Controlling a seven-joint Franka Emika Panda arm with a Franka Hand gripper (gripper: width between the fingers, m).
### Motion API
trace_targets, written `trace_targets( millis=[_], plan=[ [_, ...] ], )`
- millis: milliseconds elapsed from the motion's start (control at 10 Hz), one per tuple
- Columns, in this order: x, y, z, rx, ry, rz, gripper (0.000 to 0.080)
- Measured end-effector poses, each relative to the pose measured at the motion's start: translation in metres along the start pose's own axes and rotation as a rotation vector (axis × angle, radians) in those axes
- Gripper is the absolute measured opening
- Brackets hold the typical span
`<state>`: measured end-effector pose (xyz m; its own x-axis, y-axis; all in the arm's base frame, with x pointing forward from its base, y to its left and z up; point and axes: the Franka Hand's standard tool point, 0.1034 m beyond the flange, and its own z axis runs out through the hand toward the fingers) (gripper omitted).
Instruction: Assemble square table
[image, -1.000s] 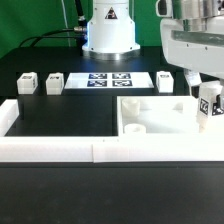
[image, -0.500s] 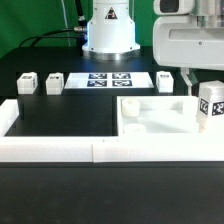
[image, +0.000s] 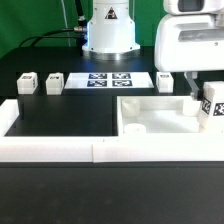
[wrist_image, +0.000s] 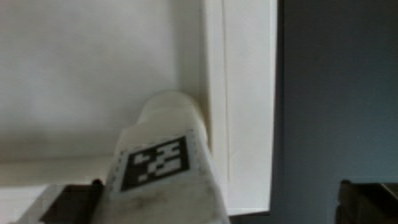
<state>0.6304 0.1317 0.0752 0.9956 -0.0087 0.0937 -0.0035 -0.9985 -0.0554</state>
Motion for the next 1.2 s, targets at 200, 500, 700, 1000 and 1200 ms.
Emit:
trace_targets(
  millis=[200, 500, 700, 1000, 1200],
  plan=[
    [-0.001, -0.001, 0.001, 0.000, -0.003, 0.027, 0.0532],
    [0.000, 0.009, 0.002, -0.011, -0.004, 0.136, 0.0297],
    [0.000, 0.012, 0.001, -0.013, -0.001, 0.366, 0.0296],
    [-0.002, 0.014, 0.003, 0.015, -0.020, 0.813, 0.0294],
    [-0.003, 0.015, 0.004, 0.063, -0.057, 1.106, 0.0294]
  ],
)
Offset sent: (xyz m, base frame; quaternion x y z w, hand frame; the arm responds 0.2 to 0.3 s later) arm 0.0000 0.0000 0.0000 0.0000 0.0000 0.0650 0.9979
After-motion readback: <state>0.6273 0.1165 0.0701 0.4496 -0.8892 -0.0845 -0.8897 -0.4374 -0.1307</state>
